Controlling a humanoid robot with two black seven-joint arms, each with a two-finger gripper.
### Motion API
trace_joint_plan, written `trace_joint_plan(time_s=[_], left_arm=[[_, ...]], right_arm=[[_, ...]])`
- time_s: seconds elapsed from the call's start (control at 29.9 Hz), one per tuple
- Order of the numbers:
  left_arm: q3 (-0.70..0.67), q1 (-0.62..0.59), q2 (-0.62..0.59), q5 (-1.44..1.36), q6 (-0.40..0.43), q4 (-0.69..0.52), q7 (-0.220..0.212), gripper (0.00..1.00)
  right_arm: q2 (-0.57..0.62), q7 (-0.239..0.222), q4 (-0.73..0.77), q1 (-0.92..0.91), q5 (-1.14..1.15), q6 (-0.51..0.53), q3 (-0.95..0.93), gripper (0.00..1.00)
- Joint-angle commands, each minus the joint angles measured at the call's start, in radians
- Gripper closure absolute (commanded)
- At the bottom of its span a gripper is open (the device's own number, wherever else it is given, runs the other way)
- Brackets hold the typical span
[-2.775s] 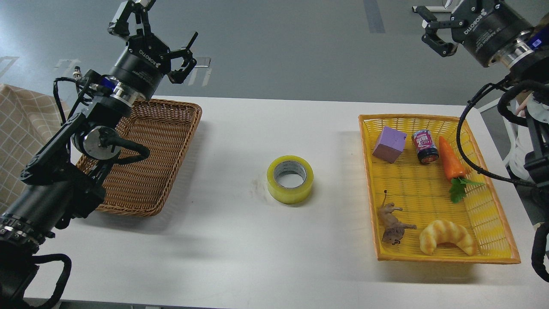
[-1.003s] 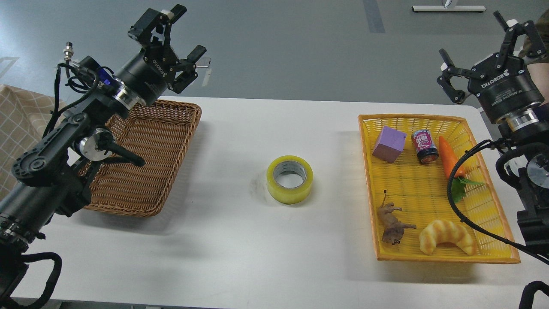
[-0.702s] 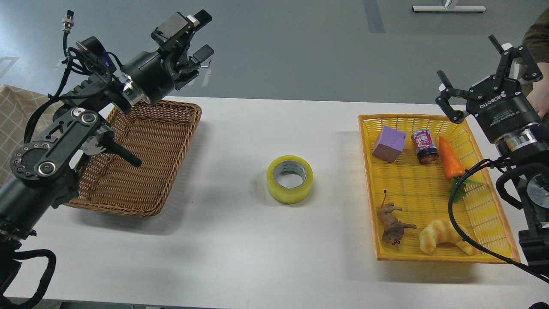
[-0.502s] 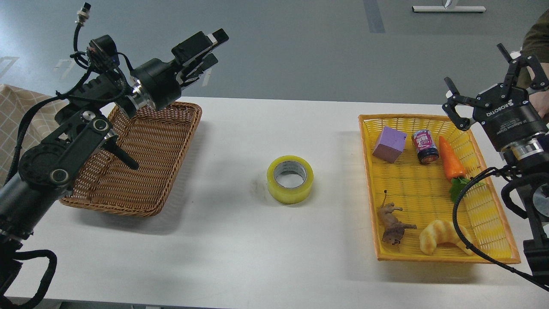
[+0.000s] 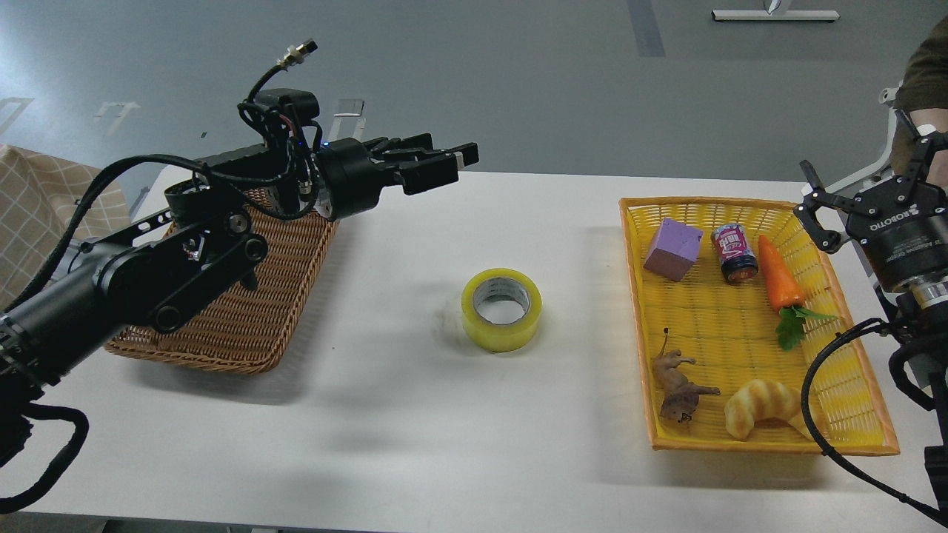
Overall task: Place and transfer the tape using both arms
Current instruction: 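Reach the left gripper from the wicker basket toward the tape roll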
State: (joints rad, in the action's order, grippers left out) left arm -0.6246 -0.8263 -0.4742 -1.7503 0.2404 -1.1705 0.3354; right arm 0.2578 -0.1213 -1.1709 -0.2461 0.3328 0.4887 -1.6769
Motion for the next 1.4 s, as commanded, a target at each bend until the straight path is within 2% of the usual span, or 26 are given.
trace_joint_plan(time_s=[0.0, 0.13, 0.23, 0.27, 0.33, 0.67, 0.94, 1.14, 1.37], left_arm=[[0.055, -0.024, 0.002, -0.063, -0.021, 0.000, -0.007, 0.02], [0.095, -0.024, 0.005, -0.176, -0.032, 0.000, -0.029, 0.02], [0.115, -0.027, 0.011, -0.228, -0.032, 0.006, -0.085, 0.02], [0.127, -0.027, 0.016, -0.236, -0.032, 0.011, -0.116, 0.02], [0.141, -0.027, 0.034, -0.236, -0.032, 0.014, -0.140, 0.02], [0.198, -0.024, 0.121, -0.233, -0.030, 0.029, -0.156, 0.02], [0.235, -0.017, 0.223, -0.224, -0.030, 0.150, -0.159, 0.02], [0.235, -0.010, 0.253, -0.221, -0.030, 0.170, -0.180, 0.02], [0.235, 0.019, 0.276, -0.213, -0.029, 0.192, -0.184, 0.02]], right_arm=[[0.000, 0.000, 0.000, 0.011, 0.000, 0.000, -0.015, 0.00], [0.000, 0.000, 0.000, 0.021, -0.001, 0.000, -0.018, 0.00], [-0.002, 0.000, 0.000, 0.025, 0.000, 0.000, -0.018, 0.00], [-0.003, 0.000, 0.000, 0.027, 0.000, 0.000, -0.018, 0.00], [-0.005, 0.000, 0.000, 0.027, 0.000, 0.000, -0.018, 0.00], [-0.008, 0.000, 0.002, 0.042, 0.000, 0.000, -0.018, 0.00], [-0.009, 0.000, 0.002, 0.050, 0.000, 0.000, -0.018, 0.00], [-0.009, 0.000, 0.002, 0.056, 0.000, 0.000, -0.018, 0.00], [-0.011, 0.000, 0.004, 0.057, 0.000, 0.000, -0.018, 0.00]])
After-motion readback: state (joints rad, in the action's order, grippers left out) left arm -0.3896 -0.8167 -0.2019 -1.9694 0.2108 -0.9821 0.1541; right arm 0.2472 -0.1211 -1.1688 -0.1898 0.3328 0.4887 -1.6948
